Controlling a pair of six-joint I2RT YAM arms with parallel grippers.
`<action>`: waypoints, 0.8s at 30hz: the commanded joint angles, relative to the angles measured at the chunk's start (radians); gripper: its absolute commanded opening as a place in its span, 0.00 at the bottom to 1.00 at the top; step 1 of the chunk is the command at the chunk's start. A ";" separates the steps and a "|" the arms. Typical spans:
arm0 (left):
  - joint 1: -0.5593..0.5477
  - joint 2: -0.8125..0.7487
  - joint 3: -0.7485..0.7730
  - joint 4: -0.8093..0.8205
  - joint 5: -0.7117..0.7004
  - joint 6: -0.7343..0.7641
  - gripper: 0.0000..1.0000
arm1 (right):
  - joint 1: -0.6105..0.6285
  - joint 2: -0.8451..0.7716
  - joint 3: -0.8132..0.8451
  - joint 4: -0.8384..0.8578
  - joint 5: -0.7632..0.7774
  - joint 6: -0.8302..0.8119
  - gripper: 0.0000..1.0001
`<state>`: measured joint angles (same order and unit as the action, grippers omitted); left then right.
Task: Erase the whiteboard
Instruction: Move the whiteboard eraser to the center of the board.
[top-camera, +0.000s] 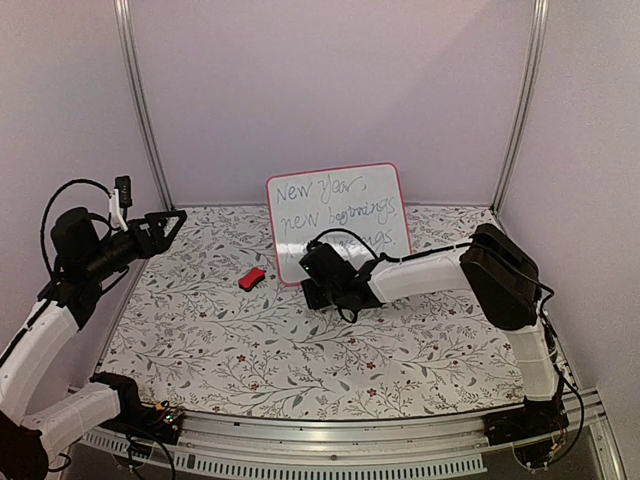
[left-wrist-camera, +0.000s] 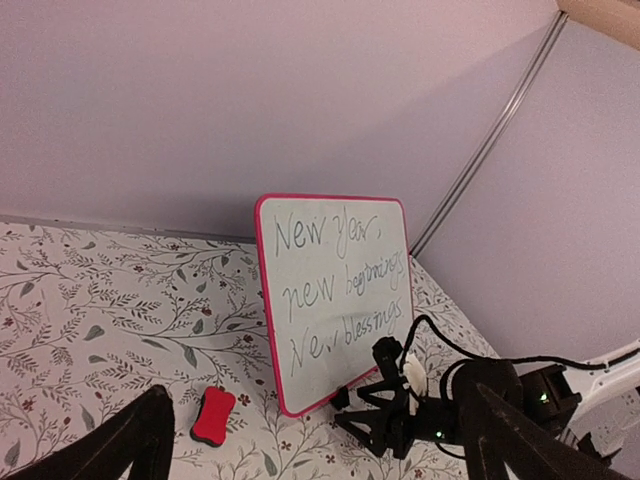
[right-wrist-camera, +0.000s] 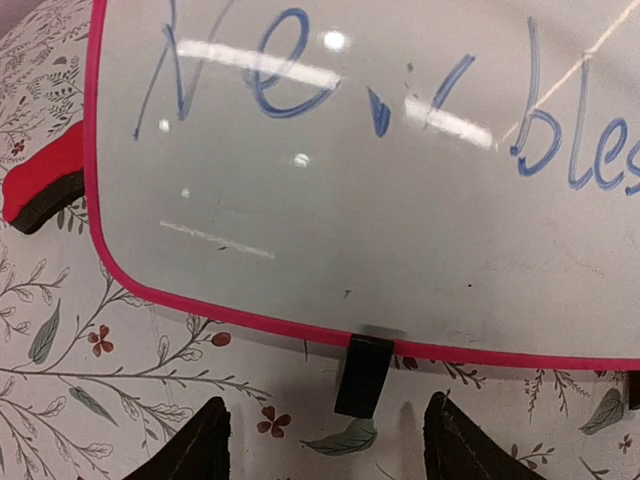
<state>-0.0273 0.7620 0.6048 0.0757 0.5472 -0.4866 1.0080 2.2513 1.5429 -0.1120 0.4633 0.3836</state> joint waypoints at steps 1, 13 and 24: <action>-0.072 -0.038 -0.043 -0.068 -0.110 -0.005 1.00 | 0.009 -0.116 -0.044 -0.011 -0.013 -0.017 0.71; -0.266 0.133 -0.036 -0.173 -0.347 -0.016 1.00 | 0.030 -0.389 -0.222 -0.033 -0.117 -0.089 0.99; -0.437 0.462 0.028 -0.093 -0.544 0.032 1.00 | 0.030 -0.597 -0.308 -0.124 -0.174 -0.133 0.99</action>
<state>-0.4465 1.1507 0.6315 -0.0818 0.0654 -0.4763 1.0332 1.7267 1.2613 -0.1879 0.3004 0.2752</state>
